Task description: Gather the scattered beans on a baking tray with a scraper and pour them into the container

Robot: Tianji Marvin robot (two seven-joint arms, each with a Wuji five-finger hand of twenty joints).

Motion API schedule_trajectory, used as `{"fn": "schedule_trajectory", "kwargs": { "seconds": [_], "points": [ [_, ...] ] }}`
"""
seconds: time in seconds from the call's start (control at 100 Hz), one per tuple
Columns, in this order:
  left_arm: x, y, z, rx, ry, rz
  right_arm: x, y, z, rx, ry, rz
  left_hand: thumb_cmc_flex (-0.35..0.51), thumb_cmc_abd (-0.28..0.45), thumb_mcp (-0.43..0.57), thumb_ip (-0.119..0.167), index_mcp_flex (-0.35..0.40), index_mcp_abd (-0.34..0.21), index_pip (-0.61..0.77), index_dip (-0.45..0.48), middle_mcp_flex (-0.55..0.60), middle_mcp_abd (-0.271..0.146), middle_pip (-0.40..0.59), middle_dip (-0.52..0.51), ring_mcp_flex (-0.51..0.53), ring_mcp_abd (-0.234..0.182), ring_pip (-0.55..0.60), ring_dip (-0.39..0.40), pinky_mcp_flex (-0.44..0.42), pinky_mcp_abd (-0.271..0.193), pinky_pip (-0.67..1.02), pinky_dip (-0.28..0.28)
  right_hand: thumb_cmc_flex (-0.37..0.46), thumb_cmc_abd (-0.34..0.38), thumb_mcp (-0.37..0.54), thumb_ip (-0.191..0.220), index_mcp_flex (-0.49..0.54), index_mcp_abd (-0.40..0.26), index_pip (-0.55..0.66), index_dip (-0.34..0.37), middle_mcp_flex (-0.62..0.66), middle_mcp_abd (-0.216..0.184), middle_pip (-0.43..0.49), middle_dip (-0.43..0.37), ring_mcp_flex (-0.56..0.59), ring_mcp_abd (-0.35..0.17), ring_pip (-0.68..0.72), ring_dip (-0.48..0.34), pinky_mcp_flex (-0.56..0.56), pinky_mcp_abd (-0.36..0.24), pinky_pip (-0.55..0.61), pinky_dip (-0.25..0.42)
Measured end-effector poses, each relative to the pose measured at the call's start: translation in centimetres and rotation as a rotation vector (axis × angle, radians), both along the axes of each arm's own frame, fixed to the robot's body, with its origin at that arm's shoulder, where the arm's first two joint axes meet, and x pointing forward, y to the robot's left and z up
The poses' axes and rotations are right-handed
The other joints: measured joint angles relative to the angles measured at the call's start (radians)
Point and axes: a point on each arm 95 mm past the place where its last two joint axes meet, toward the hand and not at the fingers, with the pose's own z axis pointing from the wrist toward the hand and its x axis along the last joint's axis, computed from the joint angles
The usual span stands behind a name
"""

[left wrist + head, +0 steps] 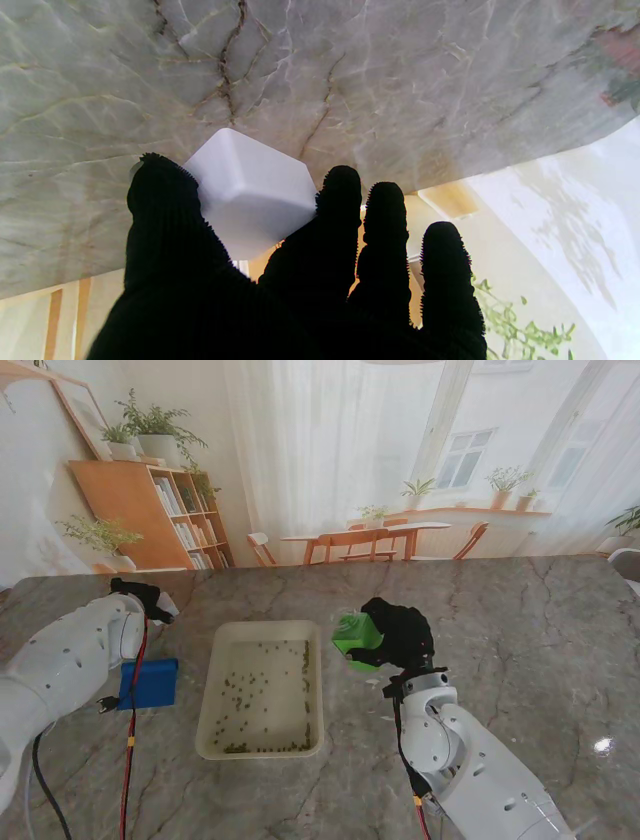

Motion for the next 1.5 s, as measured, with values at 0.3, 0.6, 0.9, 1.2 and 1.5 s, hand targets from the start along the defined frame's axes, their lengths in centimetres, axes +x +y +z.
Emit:
{"fn": "schedule_trajectory", "kwargs": {
  "seconds": [0.3,0.6,0.9,1.2,1.5],
  "points": [
    [1.4,-1.2,-1.4,-0.057,0.048,-0.004,0.4,-0.1,-0.3,-0.009,0.017,0.003,0.011,-0.011,0.000,0.000,-0.026,-0.011,0.003,-0.008,-0.021,-0.011,-0.042,-0.017,-0.010,-0.010,-0.034,-0.020,-0.001,-0.015,-0.001,-0.010,0.000,0.000,0.000,0.000,0.000,0.000,0.000,0.000,0.000,0.000,0.000,0.000,0.000,0.000,0.000,0.000,0.000,0.000,0.000,0.000],
    [1.5,-3.1,-2.2,-0.084,0.092,-0.020,0.6,-0.2,-0.3,-0.007,0.028,0.001,0.011,-0.011,0.000,0.000,-0.036,-0.018,0.003,-0.008,-0.059,-0.016,-0.158,-0.071,-0.023,-0.010,-0.108,-0.049,-0.008,-0.015,-0.009,-0.023,0.000,0.000,0.000,0.000,0.000,0.000,0.000,0.000,0.000,0.000,0.000,0.000,0.000,0.000,0.000,0.000,0.000,0.000,0.000,0.000],
    [1.4,-3.3,-2.4,-0.064,0.124,-0.023,0.8,-0.3,-0.3,-0.004,0.029,-0.002,0.011,-0.009,0.038,0.002,-0.036,-0.018,-0.108,-0.017,-0.091,-0.017,-0.234,-0.111,-0.022,-0.010,-0.134,-0.073,-0.010,-0.015,-0.014,-0.023,0.000,0.000,0.000,0.000,0.000,0.000,0.000,0.000,0.000,0.000,0.000,0.000,0.000,0.000,0.000,0.000,0.000,0.000,0.000,0.000],
    [1.4,-3.2,-2.4,-0.057,0.163,-0.002,1.0,-0.3,-0.4,-0.005,0.032,-0.001,-0.042,0.001,0.126,0.003,-0.052,-0.017,-0.308,-0.215,-0.168,0.019,-0.480,-0.319,-0.087,0.023,-0.276,-0.168,-0.024,0.001,-0.124,-0.049,0.000,0.000,0.000,0.000,0.000,0.000,0.000,0.000,0.000,0.000,0.000,0.000,0.000,0.000,0.000,0.000,0.000,0.000,0.000,0.000],
    [1.2,-3.1,-2.6,-0.058,0.200,0.013,1.0,-0.4,-0.5,-0.005,0.033,-0.001,-0.122,0.012,0.192,0.009,-0.163,0.031,-0.415,-0.434,-0.280,0.036,-0.659,-0.552,-0.205,0.070,-0.427,-0.298,-0.045,0.065,-0.316,-0.084,0.000,0.000,0.000,0.000,0.000,0.000,0.000,0.000,0.000,0.000,0.000,0.000,0.000,0.000,0.000,0.000,0.000,0.000,0.000,0.000]
  ]
}}
